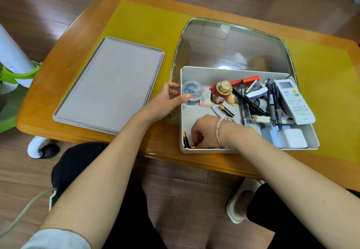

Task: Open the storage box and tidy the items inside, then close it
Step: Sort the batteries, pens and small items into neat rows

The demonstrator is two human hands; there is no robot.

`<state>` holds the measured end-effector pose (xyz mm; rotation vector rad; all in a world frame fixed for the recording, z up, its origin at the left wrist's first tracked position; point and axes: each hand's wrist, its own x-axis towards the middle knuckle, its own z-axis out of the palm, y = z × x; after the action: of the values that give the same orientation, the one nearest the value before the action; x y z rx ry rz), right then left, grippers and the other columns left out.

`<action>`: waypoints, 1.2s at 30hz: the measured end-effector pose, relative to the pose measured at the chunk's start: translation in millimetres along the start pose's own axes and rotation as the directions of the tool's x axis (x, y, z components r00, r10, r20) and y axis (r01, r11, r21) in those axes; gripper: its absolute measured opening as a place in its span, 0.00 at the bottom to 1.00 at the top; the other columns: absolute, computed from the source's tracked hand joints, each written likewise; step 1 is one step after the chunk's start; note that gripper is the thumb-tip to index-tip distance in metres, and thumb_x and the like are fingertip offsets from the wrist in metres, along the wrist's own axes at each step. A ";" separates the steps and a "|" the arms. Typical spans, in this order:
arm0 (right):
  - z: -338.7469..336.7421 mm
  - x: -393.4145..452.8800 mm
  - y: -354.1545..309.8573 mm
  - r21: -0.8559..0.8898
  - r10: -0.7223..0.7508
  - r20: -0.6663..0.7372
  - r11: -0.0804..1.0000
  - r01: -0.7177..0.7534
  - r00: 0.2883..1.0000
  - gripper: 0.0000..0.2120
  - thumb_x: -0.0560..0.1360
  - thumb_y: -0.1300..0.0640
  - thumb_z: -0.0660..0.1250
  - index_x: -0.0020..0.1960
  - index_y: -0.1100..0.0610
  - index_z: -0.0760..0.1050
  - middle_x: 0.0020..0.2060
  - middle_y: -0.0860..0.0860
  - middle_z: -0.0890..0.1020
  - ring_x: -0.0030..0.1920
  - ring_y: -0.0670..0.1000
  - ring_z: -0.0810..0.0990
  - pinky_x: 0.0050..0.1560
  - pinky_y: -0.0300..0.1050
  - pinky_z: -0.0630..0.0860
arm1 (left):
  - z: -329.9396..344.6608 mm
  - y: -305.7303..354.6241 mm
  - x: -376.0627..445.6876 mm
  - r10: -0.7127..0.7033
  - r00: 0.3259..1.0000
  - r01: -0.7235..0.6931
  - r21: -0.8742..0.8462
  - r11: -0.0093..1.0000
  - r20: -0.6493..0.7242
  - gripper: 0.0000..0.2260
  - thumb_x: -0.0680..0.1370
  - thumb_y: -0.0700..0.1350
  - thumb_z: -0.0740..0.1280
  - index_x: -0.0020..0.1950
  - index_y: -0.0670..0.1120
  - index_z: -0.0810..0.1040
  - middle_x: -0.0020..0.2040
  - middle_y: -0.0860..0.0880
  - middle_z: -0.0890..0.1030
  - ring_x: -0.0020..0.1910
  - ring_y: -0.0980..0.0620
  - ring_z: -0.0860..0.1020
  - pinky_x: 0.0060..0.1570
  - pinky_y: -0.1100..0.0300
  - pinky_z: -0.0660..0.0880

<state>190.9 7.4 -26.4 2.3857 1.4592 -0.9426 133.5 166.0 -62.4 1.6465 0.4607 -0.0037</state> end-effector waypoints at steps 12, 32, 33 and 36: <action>1.9 1.1 9.7 0.078 0.242 -0.156 0.970 -0.232 0.958 0.15 0.73 0.53 0.66 0.57 0.56 0.69 0.51 0.57 0.77 0.47 0.57 0.75 0.42 0.45 0.71 | -0.2 0.1 -0.3 -0.001 1.000 0.001 -0.010 1.000 -0.003 0.21 0.76 0.56 0.67 0.63 0.52 0.63 0.51 0.56 0.73 0.51 0.58 0.76 0.40 0.67 0.75; 8.3 4.4 6.9 0.504 0.068 -0.071 0.864 -0.023 0.995 0.19 0.71 0.62 0.71 0.60 0.50 0.75 0.33 0.48 0.82 0.26 0.44 0.81 0.32 0.36 0.79 | 0.3 -1.5 1.3 0.004 1.000 -0.004 0.001 1.000 -0.011 0.21 0.76 0.56 0.66 0.64 0.52 0.62 0.51 0.55 0.73 0.50 0.58 0.76 0.36 0.70 0.75; 8.9 5.1 7.0 0.490 0.054 -0.073 0.872 -0.012 0.996 0.18 0.71 0.62 0.72 0.59 0.50 0.76 0.32 0.47 0.82 0.27 0.43 0.81 0.31 0.34 0.77 | 0.4 -1.6 1.3 0.003 1.000 -0.003 0.001 1.000 -0.012 0.21 0.76 0.56 0.66 0.64 0.52 0.62 0.51 0.55 0.73 0.50 0.58 0.76 0.38 0.69 0.75; 10.7 6.6 7.8 0.454 0.043 -0.079 0.891 -0.002 0.996 0.18 0.69 0.60 0.74 0.57 0.50 0.77 0.33 0.46 0.82 0.30 0.45 0.82 0.33 0.31 0.76 | 0.5 -1.7 1.7 0.002 1.000 -0.002 0.004 1.000 -0.011 0.22 0.76 0.56 0.67 0.64 0.51 0.62 0.51 0.55 0.73 0.50 0.57 0.77 0.40 0.66 0.76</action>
<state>195.2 3.4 -40.0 2.7907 1.3523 -1.3135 134.6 166.1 -64.6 1.6515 0.4682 0.0059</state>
